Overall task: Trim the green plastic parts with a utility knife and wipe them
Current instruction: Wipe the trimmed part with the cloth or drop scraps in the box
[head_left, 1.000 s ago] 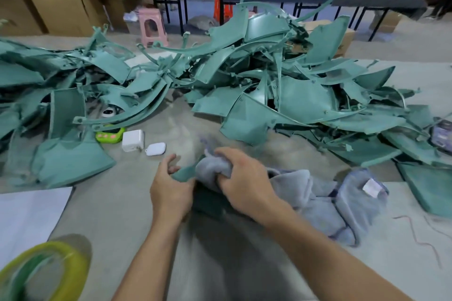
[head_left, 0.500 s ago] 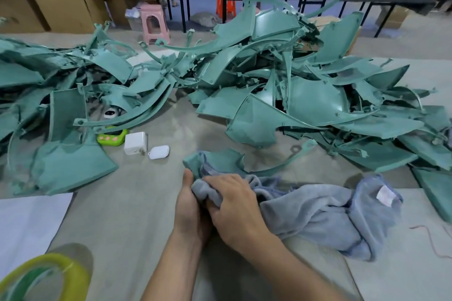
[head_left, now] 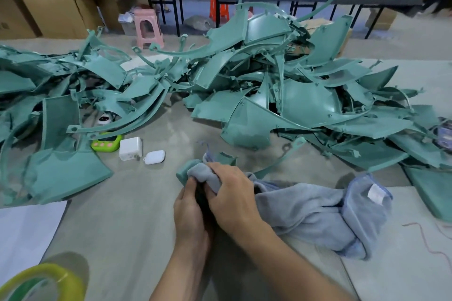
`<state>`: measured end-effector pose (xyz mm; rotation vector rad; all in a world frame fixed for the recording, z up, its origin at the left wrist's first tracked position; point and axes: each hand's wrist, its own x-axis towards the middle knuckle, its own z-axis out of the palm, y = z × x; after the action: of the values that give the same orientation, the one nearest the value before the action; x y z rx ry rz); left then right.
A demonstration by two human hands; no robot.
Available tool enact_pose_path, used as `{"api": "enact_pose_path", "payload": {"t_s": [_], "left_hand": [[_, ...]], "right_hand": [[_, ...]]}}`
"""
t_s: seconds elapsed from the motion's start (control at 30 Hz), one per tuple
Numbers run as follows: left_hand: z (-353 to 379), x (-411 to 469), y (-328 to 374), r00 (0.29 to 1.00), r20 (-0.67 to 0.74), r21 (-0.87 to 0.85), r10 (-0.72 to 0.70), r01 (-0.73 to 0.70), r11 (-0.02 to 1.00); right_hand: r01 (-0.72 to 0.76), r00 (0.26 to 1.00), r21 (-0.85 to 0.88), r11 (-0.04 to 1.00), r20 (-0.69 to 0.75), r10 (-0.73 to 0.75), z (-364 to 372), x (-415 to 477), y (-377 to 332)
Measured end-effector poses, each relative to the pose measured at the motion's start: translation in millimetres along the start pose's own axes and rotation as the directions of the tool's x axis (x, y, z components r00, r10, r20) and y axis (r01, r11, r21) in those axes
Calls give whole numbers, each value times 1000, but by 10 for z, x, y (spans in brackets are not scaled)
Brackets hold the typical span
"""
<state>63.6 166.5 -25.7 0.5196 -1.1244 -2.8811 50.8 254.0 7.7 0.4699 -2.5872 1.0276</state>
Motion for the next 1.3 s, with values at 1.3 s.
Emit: {"api": "enact_pose_path", "payload": {"t_s": [1.3], "left_hand": [[1, 172, -22, 923, -290, 109, 251, -229, 967]], "right_hand": [[-75, 978, -627, 775, 104, 179, -510, -135, 493]]}}
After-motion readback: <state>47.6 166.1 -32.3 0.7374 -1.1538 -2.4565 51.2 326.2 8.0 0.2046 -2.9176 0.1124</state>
